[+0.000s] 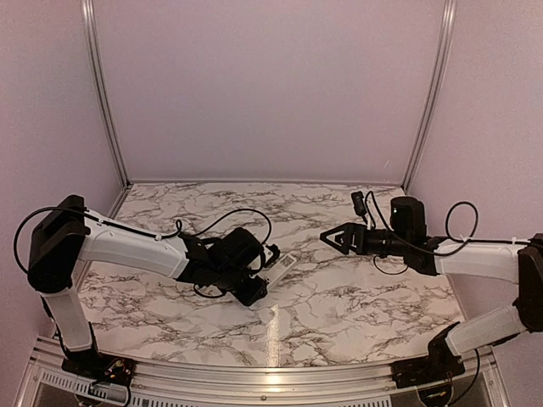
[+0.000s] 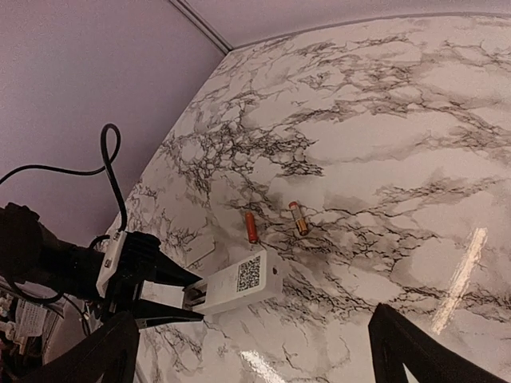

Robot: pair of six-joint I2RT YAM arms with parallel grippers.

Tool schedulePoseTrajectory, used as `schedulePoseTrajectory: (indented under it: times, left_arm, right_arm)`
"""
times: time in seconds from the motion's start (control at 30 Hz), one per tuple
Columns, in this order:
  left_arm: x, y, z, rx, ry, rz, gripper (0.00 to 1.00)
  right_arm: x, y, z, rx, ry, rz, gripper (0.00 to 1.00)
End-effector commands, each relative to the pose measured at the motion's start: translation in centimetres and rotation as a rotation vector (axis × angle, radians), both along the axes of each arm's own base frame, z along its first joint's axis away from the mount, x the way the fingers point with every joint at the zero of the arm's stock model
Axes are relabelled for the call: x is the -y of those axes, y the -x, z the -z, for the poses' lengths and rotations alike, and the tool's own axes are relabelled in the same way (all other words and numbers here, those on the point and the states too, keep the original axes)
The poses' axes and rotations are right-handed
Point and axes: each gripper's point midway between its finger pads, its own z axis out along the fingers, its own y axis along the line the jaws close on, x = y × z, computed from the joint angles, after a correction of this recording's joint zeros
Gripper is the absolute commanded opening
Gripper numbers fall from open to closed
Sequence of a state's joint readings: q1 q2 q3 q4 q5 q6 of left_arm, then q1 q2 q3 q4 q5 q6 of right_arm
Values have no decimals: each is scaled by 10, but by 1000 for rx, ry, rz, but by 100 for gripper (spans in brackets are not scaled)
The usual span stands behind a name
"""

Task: Load the batteries into the remote control
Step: Pick up the remote control without batteries from the center of the board, then pass from the left arm to the right

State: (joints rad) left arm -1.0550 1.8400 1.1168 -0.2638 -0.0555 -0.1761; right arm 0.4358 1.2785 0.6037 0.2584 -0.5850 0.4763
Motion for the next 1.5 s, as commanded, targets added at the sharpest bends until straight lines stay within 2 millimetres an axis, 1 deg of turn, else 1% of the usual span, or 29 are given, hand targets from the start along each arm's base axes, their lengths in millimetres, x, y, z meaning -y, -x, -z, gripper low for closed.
schedulePoseTrajectory:
  times: [0.0, 0.1, 0.2, 0.27, 0.33, 0.43, 0.57, 0.67, 0.87, 0.97, 1.0, 1.03, 1.07, 1.13, 1.23, 1.3, 1.33, 1.37, 1.4, 1.47]
  left_arm:
    - [41, -17, -65, 129, 245, -90, 13]
    - [55, -16, -74, 152, 282, -105, 13]
    - [68, -14, -85, 160, 332, -115, 13]
    - [77, -13, -97, 177, 378, -120, 13]
    - [80, -11, -104, 185, 409, -134, 13]
    - [84, -8, -110, 181, 453, -149, 13]
    - [89, -7, -110, 181, 453, -153, 13]
    - [90, -6, -110, 185, 454, -155, 13]
    - [93, -4, -111, 188, 462, -156, 13]
    - [92, -3, -110, 190, 453, -147, 14]
    - [92, -2, -111, 187, 454, -140, 16]
    - [92, -1, -110, 179, 451, -128, 19]
    - [93, 0, -111, 176, 450, -111, 24]
    - [91, 2, -112, 166, 445, -72, 38]
    - [84, 3, -116, 157, 435, -7, 69]
    - [75, -1, -117, 156, 414, 24, 84]
    - [68, -5, -117, 156, 393, 32, 93]
    - [59, -9, -115, 157, 360, 43, 98]
    - [49, -16, -119, 176, 334, 61, 99]
    - [28, -26, -117, 174, 282, 113, 99]
  right_arm:
    - [-7, -5, -1, -73, -120, 3, 97]
    - [-16, -3, -5, -97, -171, -23, 95]
    - [-27, -2, -8, -97, -174, -42, 94]
    - [-32, -2, -6, -108, -164, -43, 94]
    - [-36, -2, -3, -114, -159, -38, 93]
    - [-44, -2, -1, -133, -171, -49, 88]
    - [-56, 2, 0, -145, -187, -72, 82]
    - [-62, 3, 1, -159, -195, -80, 72]
    - [-62, -1, 5, -177, -204, -52, 56]
    - [-63, -2, 4, -179, -205, -52, 42]
    - [-63, -2, 5, -180, -204, -54, 36]
    - [-63, -2, 6, -182, -203, -55, 31]
    - [-63, -2, 5, -182, -204, -55, 27]
    - [-62, -3, 6, -183, -204, -56, 18]
    - [-57, -5, 6, -182, -206, -49, 4]
    - [-50, -8, 6, -183, -204, -37, 0]
    - [-46, -10, 7, -183, -203, -31, 0]
    - [-42, -11, 8, -185, -201, -27, 0]
    - [-38, -12, 8, -185, -198, -28, 0]
    - [-31, -12, 11, -185, -185, -22, 0]
